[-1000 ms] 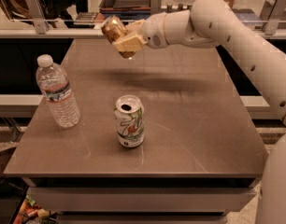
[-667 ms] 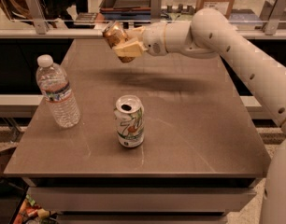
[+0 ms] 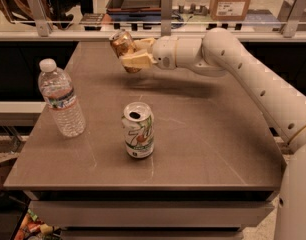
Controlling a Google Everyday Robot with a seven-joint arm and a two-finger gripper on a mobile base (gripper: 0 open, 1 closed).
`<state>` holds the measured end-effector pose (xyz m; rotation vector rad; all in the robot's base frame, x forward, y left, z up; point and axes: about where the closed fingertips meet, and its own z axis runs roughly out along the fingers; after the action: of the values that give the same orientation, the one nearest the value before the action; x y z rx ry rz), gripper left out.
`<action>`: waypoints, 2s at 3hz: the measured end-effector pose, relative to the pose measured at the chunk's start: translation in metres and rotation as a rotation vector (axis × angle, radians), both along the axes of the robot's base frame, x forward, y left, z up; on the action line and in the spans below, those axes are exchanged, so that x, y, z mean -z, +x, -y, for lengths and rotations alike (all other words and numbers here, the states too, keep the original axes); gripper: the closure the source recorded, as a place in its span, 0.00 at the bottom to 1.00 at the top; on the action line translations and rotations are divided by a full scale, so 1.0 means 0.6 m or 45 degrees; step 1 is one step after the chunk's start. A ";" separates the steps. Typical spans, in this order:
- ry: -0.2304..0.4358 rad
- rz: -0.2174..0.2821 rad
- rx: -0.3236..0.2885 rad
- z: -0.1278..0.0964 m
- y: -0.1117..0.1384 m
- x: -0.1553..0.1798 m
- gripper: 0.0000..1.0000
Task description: Place orange can upright
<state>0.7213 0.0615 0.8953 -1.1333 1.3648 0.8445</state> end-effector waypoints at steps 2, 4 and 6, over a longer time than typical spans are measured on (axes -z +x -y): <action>0.102 0.004 -0.017 -0.001 0.010 0.023 1.00; 0.117 -0.009 0.014 0.007 0.009 0.032 1.00; 0.105 -0.042 0.033 0.006 0.006 0.046 1.00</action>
Offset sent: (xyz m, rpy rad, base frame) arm 0.0101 -0.0088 -0.0206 0.1190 -0.0043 0.0021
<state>0.7249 0.0581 0.8677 -1.0403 1.3564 0.8963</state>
